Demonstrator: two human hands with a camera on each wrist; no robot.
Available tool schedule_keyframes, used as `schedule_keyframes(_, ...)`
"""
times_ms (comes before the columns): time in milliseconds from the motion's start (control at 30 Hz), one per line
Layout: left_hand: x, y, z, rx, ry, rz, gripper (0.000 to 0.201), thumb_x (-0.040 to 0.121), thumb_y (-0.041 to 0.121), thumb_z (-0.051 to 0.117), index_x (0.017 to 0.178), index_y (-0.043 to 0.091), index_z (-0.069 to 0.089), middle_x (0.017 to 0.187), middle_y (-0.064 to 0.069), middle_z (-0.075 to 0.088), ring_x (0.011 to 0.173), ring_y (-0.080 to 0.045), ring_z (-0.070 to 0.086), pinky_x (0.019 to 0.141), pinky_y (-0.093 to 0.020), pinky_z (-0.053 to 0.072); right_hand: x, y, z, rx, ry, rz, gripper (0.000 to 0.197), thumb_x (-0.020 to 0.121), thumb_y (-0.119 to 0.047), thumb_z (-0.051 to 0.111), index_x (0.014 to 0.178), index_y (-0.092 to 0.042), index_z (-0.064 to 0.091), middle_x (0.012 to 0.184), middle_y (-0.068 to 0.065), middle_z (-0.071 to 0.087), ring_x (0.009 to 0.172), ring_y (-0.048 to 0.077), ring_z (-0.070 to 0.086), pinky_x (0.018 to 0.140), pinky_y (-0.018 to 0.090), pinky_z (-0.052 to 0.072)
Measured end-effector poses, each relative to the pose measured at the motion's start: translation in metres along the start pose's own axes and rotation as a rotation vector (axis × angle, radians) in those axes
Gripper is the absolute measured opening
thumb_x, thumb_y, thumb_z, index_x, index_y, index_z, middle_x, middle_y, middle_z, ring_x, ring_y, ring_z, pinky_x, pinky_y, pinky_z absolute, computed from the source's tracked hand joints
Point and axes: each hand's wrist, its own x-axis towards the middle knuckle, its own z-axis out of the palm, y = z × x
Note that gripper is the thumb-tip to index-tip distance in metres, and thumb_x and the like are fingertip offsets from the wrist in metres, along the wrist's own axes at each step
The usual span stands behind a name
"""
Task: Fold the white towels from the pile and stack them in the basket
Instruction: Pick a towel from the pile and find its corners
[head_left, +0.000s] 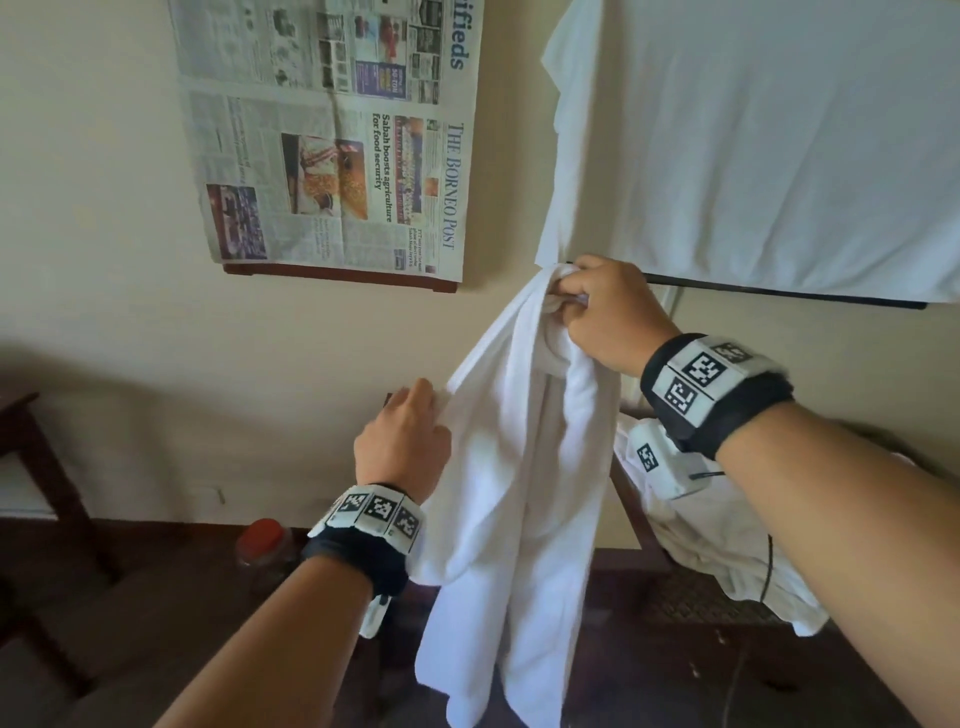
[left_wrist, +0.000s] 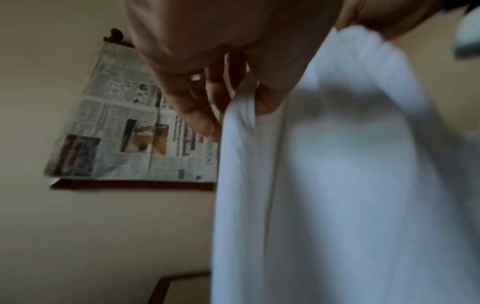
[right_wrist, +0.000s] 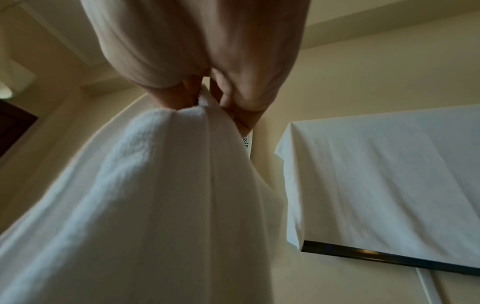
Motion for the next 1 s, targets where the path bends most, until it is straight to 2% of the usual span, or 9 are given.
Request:
schedule_keyframes(200,-0.02,-0.074,-0.007,0.095,-0.145,-0.312,0.017,0.082,0.01,0.055,0.082,0.025,0.046,0.08,0.004,0.05,0.071,-0.027,0.048,0.067,-0.034,0.039,0.013,0.014,-0.016,-0.021,0.138,0.076,0.021,0.08,0.001,0.06,0.091,-0.004,0.076,0.09,0.016,0.063,0.08,0.026,0.055,0.069,0.027,0.04)
schedule_keyframes(333,-0.026,-0.093,-0.031,-0.112,-0.126,-0.166,0.03,0.078,-0.003,0.061,0.092,0.022,0.053,0.083,0.006,0.059,0.076,-0.021,0.056,0.063,-0.03,0.041,0.005,0.048,-0.008,-0.132,-0.006,0.268,0.028,0.078,-0.016,0.049,0.082,-0.002,0.074,0.081,0.019,0.058,0.083,0.035,0.058,0.067,0.026,0.032)
schedule_keyframes(400,-0.032,-0.092,-0.049,-0.289,-0.164,-0.064,0.038,0.075,-0.014,0.059,0.095,0.018,0.053,0.082,0.005,0.06,0.064,-0.005,0.056,0.054,-0.018,0.042,-0.004,0.062,-0.003,-0.139,-0.067,0.404,0.025,0.08,-0.013,0.051,0.08,-0.002,0.072,0.083,0.021,0.062,0.089,0.04,0.061,0.07,0.03,0.04)
schedule_keyframes(467,-0.039,-0.088,-0.064,-0.401,-0.244,0.004,0.046,0.078,-0.019,0.056,0.097,0.022,0.053,0.086,-0.001,0.06,0.058,-0.003,0.052,0.051,-0.014,0.041,-0.016,0.072,0.004,-0.172,-0.127,0.511,0.02,0.084,-0.009,0.057,0.091,-0.006,0.075,0.096,0.022,0.067,0.096,0.041,0.062,0.082,0.036,0.049)
schedule_keyframes(567,-0.044,-0.084,-0.074,-0.677,-0.342,0.048,0.04,0.083,-0.025,0.053,0.086,0.014,0.059,0.093,0.004,0.064,0.072,-0.007,0.06,0.059,-0.017,0.047,-0.028,0.082,0.017,-0.168,-0.185,0.594,0.019,0.086,-0.013,0.058,0.094,-0.01,0.075,0.104,0.023,0.068,0.098,0.042,0.062,0.088,0.039,0.05)
schedule_keyframes(633,-0.042,-0.087,-0.077,-0.722,-0.398,0.021,0.031,0.083,-0.011,0.058,0.069,0.016,0.064,0.086,0.009,0.064,0.076,-0.008,0.06,0.065,-0.02,0.047,-0.034,0.086,0.023,-0.155,-0.211,0.622,0.019,0.086,-0.014,0.059,0.095,-0.013,0.076,0.105,0.021,0.068,0.099,0.042,0.061,0.088,0.038,0.049)
schedule_keyframes(733,-0.038,-0.105,-0.081,-0.17,-0.45,0.037,0.014,0.074,0.044,0.058,0.069,0.032,0.063,0.071,0.012,0.061,0.068,-0.009,0.057,0.066,-0.035,0.05,-0.044,0.092,0.03,-0.142,-0.246,0.603,0.019,0.086,-0.014,0.059,0.091,-0.013,0.077,0.102,0.02,0.069,0.097,0.04,0.062,0.087,0.037,0.05)
schedule_keyframes(833,-0.038,-0.121,-0.076,0.153,-0.357,0.015,0.033,0.082,0.052,0.073,0.072,0.027,0.052,0.067,0.009,0.059,0.064,-0.011,0.057,0.063,-0.034,0.048,-0.057,0.096,0.04,-0.115,-0.272,0.587,0.018,0.085,-0.012,0.06,0.09,-0.013,0.077,0.099,0.019,0.07,0.096,0.039,0.063,0.086,0.035,0.051)
schedule_keyframes(1000,-0.039,-0.147,-0.036,-0.35,-0.115,-0.229,0.024,0.087,0.013,0.077,0.085,0.022,0.055,0.077,-0.005,0.068,0.063,-0.029,0.067,0.054,-0.041,0.055,-0.093,0.109,0.058,0.009,-0.27,0.532,0.016,0.084,-0.004,0.063,0.072,-0.011,0.073,0.077,0.012,0.065,0.083,0.031,0.062,0.067,0.024,0.037)
